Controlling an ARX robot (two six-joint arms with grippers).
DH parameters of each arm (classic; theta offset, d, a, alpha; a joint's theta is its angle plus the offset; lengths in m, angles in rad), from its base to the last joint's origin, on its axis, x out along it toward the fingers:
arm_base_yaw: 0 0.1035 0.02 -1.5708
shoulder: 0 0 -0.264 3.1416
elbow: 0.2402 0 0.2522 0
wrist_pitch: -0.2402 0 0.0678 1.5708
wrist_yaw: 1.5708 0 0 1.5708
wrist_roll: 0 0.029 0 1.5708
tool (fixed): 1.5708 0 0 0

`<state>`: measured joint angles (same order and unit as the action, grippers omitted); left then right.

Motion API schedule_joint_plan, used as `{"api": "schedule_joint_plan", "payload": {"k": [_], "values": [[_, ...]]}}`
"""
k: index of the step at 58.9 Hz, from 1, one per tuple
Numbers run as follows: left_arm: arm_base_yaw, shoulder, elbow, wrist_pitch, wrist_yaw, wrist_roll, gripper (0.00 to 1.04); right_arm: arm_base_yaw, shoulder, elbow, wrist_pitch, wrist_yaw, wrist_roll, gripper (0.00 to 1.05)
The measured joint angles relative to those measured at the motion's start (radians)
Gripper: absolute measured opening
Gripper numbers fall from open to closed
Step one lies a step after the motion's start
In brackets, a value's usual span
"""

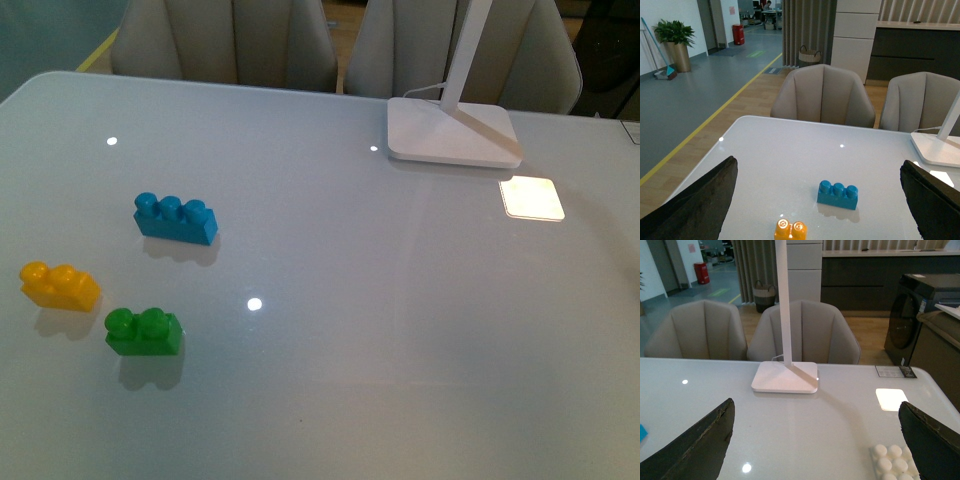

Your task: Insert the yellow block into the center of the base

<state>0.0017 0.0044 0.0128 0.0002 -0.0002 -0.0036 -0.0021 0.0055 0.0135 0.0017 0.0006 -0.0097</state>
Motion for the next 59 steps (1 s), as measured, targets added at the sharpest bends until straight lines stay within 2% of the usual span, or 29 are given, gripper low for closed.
{"api": "schedule_joint_plan", "payload": {"k": [21, 22, 23, 24, 26, 27, 28, 31, 36, 42, 47, 54, 59], "values": [[0.0, 0.0, 0.0, 0.0, 0.0, 0.0, 0.97, 0.0, 0.001, 0.0, 0.0, -0.003, 0.0, 0.96], [0.0, 0.0, 0.0, 0.0, 0.0, 0.0, 0.97, -0.011, 0.016, 0.007, -0.024, -0.053, -0.017, 0.96], [0.0, 0.0, 0.0, 0.0, -0.001, 0.0, 0.97, -0.049, 0.054, 0.039, -0.107, -0.188, -0.05, 0.96], [0.0, 0.0, 0.0, 0.0, -0.001, 0.0, 0.97, -0.065, 0.076, 0.051, -0.141, -0.234, -0.057, 0.96], [0.0, 0.0, 0.0, 0.0, 0.001, 0.0, 0.97, -0.117, 0.169, 0.095, -0.248, -0.411, -0.117, 0.96], [0.0, 0.0, 0.0, 0.0, 0.002, 0.0, 0.97, -0.127, 0.191, 0.103, -0.268, -0.431, -0.123, 0.96], [0.0, 0.0, 0.0, 0.0, 0.002, 0.0, 0.97, -0.142, 0.232, 0.112, -0.293, -0.521, -0.147, 0.96], [0.0, 0.0, 0.0, 0.0, 0.001, 0.0, 0.97, -0.18, 0.317, 0.116, -0.293, -0.658, -0.19, 0.96], [0.0, 0.0, 0.0, 0.0, 0.0, 0.0, 0.97, -0.25, 0.465, 0.15, -0.204, -0.781, -0.254, 0.96], [0.0, 0.0, 0.0, 0.0, 0.0, 0.0, 0.97, -0.36, 0.73, 0.237, -0.019, -0.795, -0.325, 0.96], [0.0, 0.0, 0.0, 0.0, 0.0, 0.0, 0.97, -0.445, 0.979, 0.324, 0.126, -0.764, -0.372, 0.96], [0.0, 0.0, 0.0, 0.0, 0.0, 0.0, 0.97, -0.527, 1.329, 0.477, 0.206, -0.682, -0.439, 0.96], [0.0, 0.0, 0.0, 0.0, 0.0, 0.0, 0.97, -0.553, 1.538, 0.575, 0.245, -0.624, -0.475, 0.96]]}}
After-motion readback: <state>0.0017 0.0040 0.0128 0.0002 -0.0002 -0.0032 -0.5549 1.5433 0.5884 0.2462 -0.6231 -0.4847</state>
